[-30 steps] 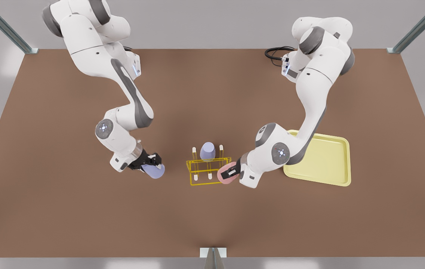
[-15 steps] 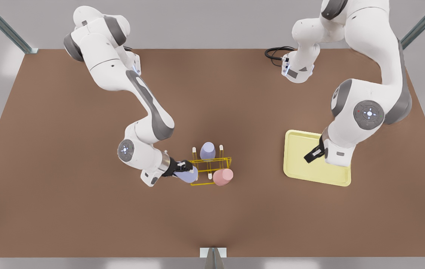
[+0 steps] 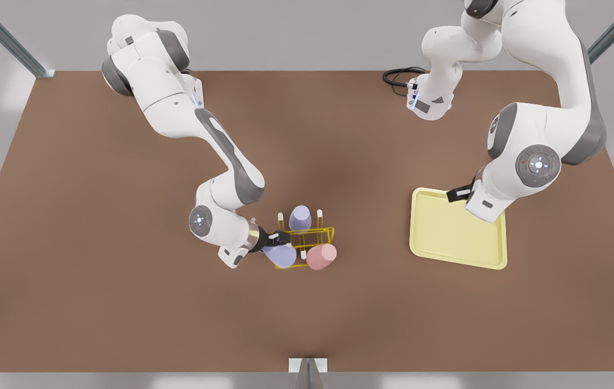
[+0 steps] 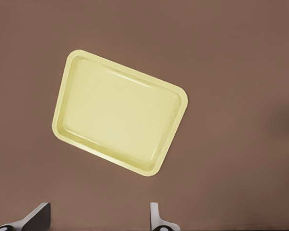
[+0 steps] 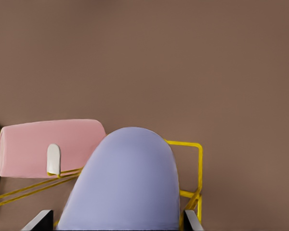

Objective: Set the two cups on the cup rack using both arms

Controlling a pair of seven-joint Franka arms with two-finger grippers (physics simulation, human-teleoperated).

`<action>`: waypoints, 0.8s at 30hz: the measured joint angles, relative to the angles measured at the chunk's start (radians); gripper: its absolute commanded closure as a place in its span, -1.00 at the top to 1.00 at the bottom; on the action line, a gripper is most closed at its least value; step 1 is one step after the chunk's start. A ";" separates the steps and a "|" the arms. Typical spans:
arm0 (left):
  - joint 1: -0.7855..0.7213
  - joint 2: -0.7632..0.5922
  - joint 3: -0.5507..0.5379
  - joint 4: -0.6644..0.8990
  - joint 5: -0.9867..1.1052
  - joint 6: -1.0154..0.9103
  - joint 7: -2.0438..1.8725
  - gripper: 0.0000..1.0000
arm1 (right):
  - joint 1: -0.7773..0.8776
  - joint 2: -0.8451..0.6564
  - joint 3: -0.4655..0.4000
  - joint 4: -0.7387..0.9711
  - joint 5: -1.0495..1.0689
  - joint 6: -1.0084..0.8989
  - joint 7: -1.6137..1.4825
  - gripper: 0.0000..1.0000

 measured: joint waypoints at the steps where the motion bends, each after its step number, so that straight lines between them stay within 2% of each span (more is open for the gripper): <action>1: 0.000 0.000 0.000 0.000 0.000 -0.001 0.016 1.00 | 0.000 0.000 0.000 0.000 0.000 0.001 0.002 1.00; 13: -0.003 0.000 0.000 -0.001 -0.002 -0.008 0.149 1.00 | -0.012 -0.035 -0.020 0.065 -0.031 -0.033 0.020 1.00; 15: -0.003 0.000 0.000 -0.001 -0.002 -0.009 0.164 1.00 | -0.082 -0.104 -0.033 0.050 -0.178 -0.100 0.017 1.00; 17: -0.002 0.000 0.000 -0.002 -0.004 -0.010 0.177 1.00 | -0.255 -0.145 -0.036 0.028 -0.281 -0.178 0.003 1.00; 19: -0.002 -0.001 0.000 -0.002 -0.005 -0.013 0.189 1.00 | -0.365 -0.301 -0.059 -0.064 -0.340 -0.264 -0.010 1.00; 22: -0.005 -0.003 -0.001 -0.002 -0.007 -0.017 0.205 1.00 | -0.423 -0.477 -0.078 -0.101 -0.384 -0.407 -0.025 1.00; 24: -0.006 -0.003 -0.002 -0.001 -0.008 -0.020 0.213 1.00 | -0.421 -0.535 -0.079 -0.108 -0.400 -0.483 -0.033 1.00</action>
